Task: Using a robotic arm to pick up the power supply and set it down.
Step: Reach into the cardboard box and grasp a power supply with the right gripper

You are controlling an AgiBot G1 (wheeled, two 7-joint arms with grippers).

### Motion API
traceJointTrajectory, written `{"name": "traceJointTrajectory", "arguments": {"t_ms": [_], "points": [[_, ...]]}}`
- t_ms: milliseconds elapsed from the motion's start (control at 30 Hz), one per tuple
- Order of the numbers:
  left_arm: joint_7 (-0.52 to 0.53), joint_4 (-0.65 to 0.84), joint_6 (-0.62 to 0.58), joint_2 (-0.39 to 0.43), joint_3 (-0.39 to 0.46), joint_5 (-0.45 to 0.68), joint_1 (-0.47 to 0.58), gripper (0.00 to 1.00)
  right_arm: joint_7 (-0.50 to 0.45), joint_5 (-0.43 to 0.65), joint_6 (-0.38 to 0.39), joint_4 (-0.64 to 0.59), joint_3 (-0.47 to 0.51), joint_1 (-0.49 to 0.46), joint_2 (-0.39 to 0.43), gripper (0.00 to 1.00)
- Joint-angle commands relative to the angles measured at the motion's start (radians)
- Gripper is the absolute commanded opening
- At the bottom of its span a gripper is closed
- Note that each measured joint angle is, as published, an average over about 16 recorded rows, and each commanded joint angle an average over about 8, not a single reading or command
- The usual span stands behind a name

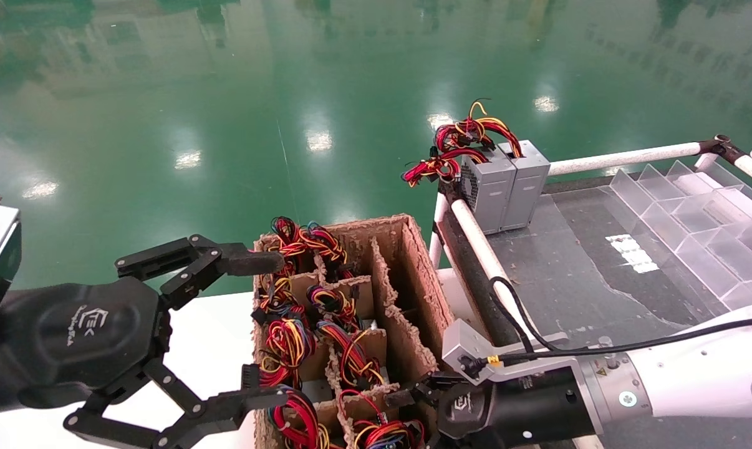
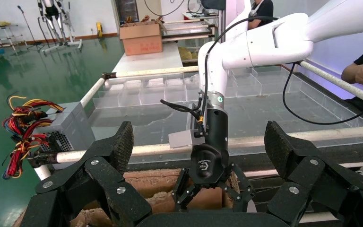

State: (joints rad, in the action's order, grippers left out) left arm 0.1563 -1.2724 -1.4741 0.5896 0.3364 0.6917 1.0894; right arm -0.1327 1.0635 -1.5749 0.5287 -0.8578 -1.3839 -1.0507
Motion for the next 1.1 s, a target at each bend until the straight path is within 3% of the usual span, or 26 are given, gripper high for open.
{"name": "traceJointTrajectory", "arguments": {"t_ms": [33,200,233,267,467,533,1100], "points": [[0.0,0.0,0.0,0.0,0.0,0.0,0.0,1.0,0.011,-0.001,0.002,-0.019,-0.009,-0.006,-0.004,1.0],[0.0,0.0,0.0,0.0,0.0,0.0,0.0,1.0,0.046,0.006,0.006,-0.047,-0.027,-0.019,-0.018,1.0],[0.0,0.0,0.0,0.0,0.0,0.0,0.0,1.0,0.054,0.008,0.006,-0.05,-0.031,-0.021,-0.02,0.96],[0.0,0.0,0.0,0.0,0.0,0.0,0.0,1.0,0.061,0.01,0.007,-0.053,-0.034,-0.023,-0.023,0.88],[0.0,0.0,0.0,0.0,0.0,0.0,0.0,1.0,0.091,0.015,0.008,-0.069,-0.05,-0.032,-0.033,0.13],[0.0,0.0,0.0,0.0,0.0,0.0,0.0,1.0,0.097,0.014,0.007,-0.074,-0.054,-0.034,-0.035,0.0],[0.0,0.0,0.0,0.0,0.001,0.0,0.0,1.0,0.118,-0.009,0.008,-0.099,-0.088,-0.051,-0.031,0.0]]}}
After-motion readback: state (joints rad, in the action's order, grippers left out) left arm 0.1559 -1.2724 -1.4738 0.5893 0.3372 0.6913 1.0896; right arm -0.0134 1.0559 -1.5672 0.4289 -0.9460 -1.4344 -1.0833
